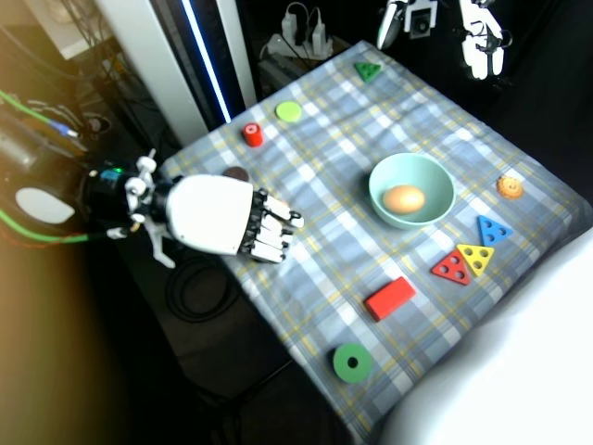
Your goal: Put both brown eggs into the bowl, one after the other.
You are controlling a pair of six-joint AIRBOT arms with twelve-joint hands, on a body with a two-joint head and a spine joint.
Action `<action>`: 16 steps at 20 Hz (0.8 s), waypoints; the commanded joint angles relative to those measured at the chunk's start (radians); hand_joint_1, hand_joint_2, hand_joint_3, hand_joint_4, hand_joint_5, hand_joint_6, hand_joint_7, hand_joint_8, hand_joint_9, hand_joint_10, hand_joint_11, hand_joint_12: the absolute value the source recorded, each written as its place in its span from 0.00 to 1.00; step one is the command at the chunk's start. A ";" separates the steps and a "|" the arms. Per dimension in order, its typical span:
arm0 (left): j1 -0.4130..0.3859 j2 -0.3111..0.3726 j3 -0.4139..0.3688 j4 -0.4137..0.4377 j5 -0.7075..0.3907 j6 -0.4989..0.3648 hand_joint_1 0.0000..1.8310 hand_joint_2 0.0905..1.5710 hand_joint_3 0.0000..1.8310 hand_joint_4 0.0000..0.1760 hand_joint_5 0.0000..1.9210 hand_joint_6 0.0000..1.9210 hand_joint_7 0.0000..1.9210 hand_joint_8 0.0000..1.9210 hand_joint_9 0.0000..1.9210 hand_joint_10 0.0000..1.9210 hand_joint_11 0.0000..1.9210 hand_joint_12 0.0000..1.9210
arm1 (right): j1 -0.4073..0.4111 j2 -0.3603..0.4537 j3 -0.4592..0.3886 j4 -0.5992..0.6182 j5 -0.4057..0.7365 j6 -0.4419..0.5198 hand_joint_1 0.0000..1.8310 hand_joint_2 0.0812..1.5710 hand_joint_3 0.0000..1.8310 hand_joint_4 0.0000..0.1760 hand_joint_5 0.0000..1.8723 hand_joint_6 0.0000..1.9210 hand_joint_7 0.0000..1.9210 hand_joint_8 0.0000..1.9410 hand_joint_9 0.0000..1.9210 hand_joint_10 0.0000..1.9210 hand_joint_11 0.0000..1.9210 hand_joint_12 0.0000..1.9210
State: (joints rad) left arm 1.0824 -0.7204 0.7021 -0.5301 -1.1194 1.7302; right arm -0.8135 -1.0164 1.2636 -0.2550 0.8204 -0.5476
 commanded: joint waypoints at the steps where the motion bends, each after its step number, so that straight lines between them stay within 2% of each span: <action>1: -0.006 -0.002 0.005 0.026 -0.122 -0.009 0.38 0.54 0.00 1.00 0.13 0.00 0.18 0.00 0.17 0.00 0.00 0.21 | 0.011 0.000 0.004 0.018 0.078 -0.003 0.61 0.64 0.00 0.00 0.61 0.35 0.42 0.70 0.44 0.84 0.43 0.93; 2: -0.005 -0.002 0.005 0.026 -0.122 -0.009 0.38 0.54 0.00 1.00 0.14 0.00 0.18 0.00 0.17 0.00 0.00 0.24 | 0.013 -0.001 0.004 0.018 0.078 -0.002 0.61 0.65 0.00 0.00 0.61 0.37 0.43 0.70 0.45 0.84 0.44 0.93; 4: -0.005 -0.002 0.005 0.024 -0.122 -0.009 0.37 0.54 0.00 1.00 0.13 0.00 0.18 0.00 0.17 0.00 0.00 0.23 | 0.021 -0.001 0.004 0.018 0.078 -0.002 0.63 0.64 0.00 0.00 0.63 0.33 0.42 0.76 0.45 0.88 0.45 0.94; 5: -0.005 -0.002 0.006 0.024 -0.122 -0.009 0.37 0.54 0.00 1.00 0.14 0.00 0.19 0.00 0.18 0.00 0.00 0.24 | 0.028 -0.002 0.004 0.018 0.082 -0.002 0.63 0.63 0.00 0.00 0.65 0.30 0.41 0.83 0.44 0.95 0.46 0.99; 6: -0.005 -0.003 0.006 0.024 -0.122 -0.009 0.37 0.55 0.00 1.00 0.13 0.00 0.18 0.00 0.17 0.00 0.00 0.23 | 0.036 -0.003 0.004 0.018 0.086 -0.002 0.63 0.63 0.00 0.00 0.65 0.29 0.37 0.96 0.42 0.99 0.46 1.00; 8: -0.005 -0.004 0.006 0.024 -0.122 -0.009 0.38 0.54 0.00 1.00 0.13 0.00 0.18 0.00 0.17 0.00 0.00 0.23 | 0.039 -0.003 0.007 0.019 0.088 -0.003 0.64 0.64 0.00 0.00 0.64 0.32 0.34 0.97 0.37 1.00 0.40 1.00; 10: -0.004 -0.004 0.005 0.024 -0.122 -0.010 0.36 0.55 0.00 1.00 0.12 0.00 0.18 0.00 0.17 0.00 0.00 0.25 | 0.039 0.001 0.007 0.024 0.087 -0.002 0.61 0.64 0.00 0.00 0.61 0.36 0.33 0.88 0.33 0.99 0.35 1.00; 11: -0.002 -0.003 0.005 0.023 -0.123 -0.014 0.36 0.55 0.00 1.00 0.12 0.00 0.18 0.00 0.17 0.00 0.00 0.23 | 0.039 0.004 0.004 0.028 0.088 -0.002 0.59 0.65 0.00 0.41 0.59 0.40 0.37 0.66 0.37 0.77 0.33 0.88; 12: 0.000 -0.003 0.005 0.023 -0.123 -0.017 0.36 0.55 0.00 1.00 0.12 0.00 0.19 0.00 0.17 0.00 0.00 0.23 | 0.039 0.004 0.003 0.030 0.088 -0.002 0.56 0.60 0.00 0.00 0.50 0.17 0.43 0.37 0.41 0.49 0.33 0.65; 13: 0.002 -0.003 0.005 0.022 -0.123 -0.021 0.37 0.55 0.00 1.00 0.13 0.00 0.19 0.00 0.17 0.00 0.00 0.23 | 0.039 0.006 0.001 0.031 0.093 -0.002 0.56 0.58 0.00 0.00 0.47 0.06 0.47 0.14 0.44 0.23 0.31 0.45; 14: 0.004 -0.003 0.005 0.021 -0.124 -0.024 0.37 0.55 0.00 1.00 0.12 0.00 0.18 0.00 0.17 0.00 0.00 0.23 | 0.040 0.007 -0.001 0.032 0.101 -0.002 0.55 0.58 0.00 0.00 0.44 0.01 0.47 0.04 0.47 0.09 0.33 0.32; 15: 0.004 -0.003 0.005 0.021 -0.126 -0.025 0.37 0.55 0.00 1.00 0.12 0.00 0.17 0.00 0.16 0.00 0.00 0.20 | 0.043 0.009 -0.005 0.035 0.111 -0.002 0.53 0.57 0.00 0.00 0.43 0.00 0.47 0.01 0.46 0.03 0.32 0.25; 16: 0.004 -0.003 0.005 0.021 -0.128 -0.026 0.38 0.55 0.00 1.00 0.12 0.00 0.18 0.00 0.17 0.00 0.00 0.19 | 0.046 0.009 -0.008 0.035 0.117 -0.002 0.54 0.56 0.00 0.00 0.41 0.00 0.44 0.00 0.44 0.01 0.31 0.20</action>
State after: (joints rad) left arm 1.0908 -0.7212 0.7021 -0.5346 -1.1229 1.7145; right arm -0.7811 -1.0157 1.2583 -0.2489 0.8150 -0.5510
